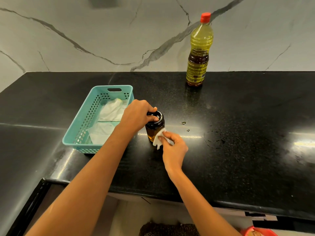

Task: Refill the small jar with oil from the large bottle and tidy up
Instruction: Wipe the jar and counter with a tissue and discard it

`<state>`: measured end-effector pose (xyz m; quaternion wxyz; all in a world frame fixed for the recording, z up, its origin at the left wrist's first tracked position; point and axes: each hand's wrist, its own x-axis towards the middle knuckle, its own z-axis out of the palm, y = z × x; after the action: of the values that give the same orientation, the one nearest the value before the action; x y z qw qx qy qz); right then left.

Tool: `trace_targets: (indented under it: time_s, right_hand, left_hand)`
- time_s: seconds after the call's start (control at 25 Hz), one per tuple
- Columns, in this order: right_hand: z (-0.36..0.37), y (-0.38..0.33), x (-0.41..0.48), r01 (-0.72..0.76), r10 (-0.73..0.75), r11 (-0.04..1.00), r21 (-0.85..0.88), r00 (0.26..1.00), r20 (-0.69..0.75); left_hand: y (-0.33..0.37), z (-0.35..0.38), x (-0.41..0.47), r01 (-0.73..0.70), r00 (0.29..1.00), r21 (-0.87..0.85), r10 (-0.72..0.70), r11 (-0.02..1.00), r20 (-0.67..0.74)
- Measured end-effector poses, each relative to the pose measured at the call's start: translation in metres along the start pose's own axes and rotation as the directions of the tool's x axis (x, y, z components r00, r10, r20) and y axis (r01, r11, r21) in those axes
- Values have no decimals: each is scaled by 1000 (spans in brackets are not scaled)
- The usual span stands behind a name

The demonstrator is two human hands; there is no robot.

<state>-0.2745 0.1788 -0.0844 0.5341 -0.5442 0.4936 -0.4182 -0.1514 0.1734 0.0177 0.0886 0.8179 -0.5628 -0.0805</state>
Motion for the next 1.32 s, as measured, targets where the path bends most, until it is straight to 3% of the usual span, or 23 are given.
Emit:
trace_targets:
  time_s: [0.08,0.16,0.28,0.4,0.48,0.56,0.68,0.8,1.0,1.2,1.32]
  right_hand:
    - [1,8,5,-88,87,992,-86,996,-11]
    - [2,3,12,-85,83,994,-66,996,-25]
    - [5,-10,6,118,-118,993,-6,991,-57]
    - [8,2,-3,261,-256,958,-122,965,50]
    - [6,11,-2,222,-191,942,-250,971,141]
    - [3,7,0,169,-148,953,-250,984,103]
    - [5,-13,-2,351,-351,923,-160,936,32]
    - [9,-11,-5,496,-490,843,-208,868,84]
    - [-17,10,0,226,-228,954,-198,974,12]
    - [-24,-2,11,322,-333,939,-121,939,-82]
    - [-29,13,4,278,-274,943,-181,960,52]
  left_hand:
    - [1,0,0,-4,1000,3,4,1000,2]
    - [0,0,1,-8,1000,-2,8,1000,-3]
    - [-2,0,2,-8,1000,-10,8,1000,-9]
    - [-2,0,2,-20,1000,-5,20,1000,-9]
    - [-1,0,2,-29,1000,-13,29,1000,5]
    - [-2,1,3,-35,999,-25,35,999,2]
    - [-5,2,4,-60,997,-31,58,998,-51]
    - [-7,5,4,-86,993,5,86,996,-87]
    - [-4,2,8,-114,992,110,120,987,-46]
    - [5,11,1,-69,996,158,78,985,-46]
    - [7,9,3,-63,997,142,69,988,-37]
